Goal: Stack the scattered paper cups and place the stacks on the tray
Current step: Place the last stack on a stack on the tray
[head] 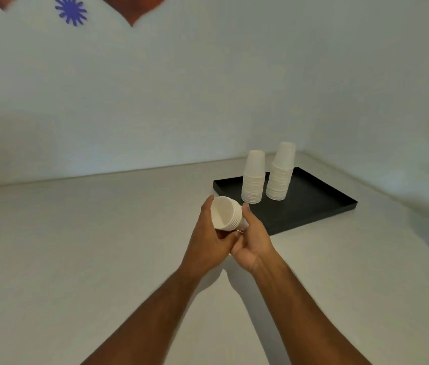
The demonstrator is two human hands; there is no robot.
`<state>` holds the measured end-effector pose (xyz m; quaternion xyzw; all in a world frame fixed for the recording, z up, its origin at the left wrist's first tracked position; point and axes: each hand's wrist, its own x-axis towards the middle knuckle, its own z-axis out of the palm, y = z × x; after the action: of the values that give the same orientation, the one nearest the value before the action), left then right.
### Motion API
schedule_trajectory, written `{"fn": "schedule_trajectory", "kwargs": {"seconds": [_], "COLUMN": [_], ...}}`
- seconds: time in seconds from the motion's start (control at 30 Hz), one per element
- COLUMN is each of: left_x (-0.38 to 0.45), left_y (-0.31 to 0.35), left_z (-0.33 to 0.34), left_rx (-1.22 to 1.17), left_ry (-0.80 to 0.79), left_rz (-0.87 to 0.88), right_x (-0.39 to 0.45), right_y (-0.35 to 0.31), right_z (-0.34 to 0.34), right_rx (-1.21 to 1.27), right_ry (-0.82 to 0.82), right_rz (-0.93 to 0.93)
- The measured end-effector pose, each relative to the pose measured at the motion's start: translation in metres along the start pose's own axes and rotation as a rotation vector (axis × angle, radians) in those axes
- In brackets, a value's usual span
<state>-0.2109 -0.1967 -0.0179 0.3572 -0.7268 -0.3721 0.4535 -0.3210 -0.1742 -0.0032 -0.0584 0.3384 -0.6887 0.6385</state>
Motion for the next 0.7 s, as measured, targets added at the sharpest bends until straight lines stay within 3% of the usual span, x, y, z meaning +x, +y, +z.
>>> {"fn": "schedule_trajectory", "kwargs": {"seconds": [0.33, 0.5, 0.7], "left_x": [0.039, 0.045, 0.047], "left_y": [-0.005, -0.025, -0.050], "left_z": [0.101, 0.138, 0.156], "left_rx": [0.164, 0.434, 0.742], "left_ry": [-0.148, -0.143, -0.174], "left_rz": [0.009, 0.012, 0.111], "right_x": [0.033, 0.062, 0.100], "right_y": [-0.109, -0.166, -0.202], "right_z": [-0.047, -0.030, 0.011], "right_rx": [0.165, -0.158, -0.690], "right_ry": [0.210, 0.360, 0.170], "right_rz": [-0.317, -0.748, -1.065]}}
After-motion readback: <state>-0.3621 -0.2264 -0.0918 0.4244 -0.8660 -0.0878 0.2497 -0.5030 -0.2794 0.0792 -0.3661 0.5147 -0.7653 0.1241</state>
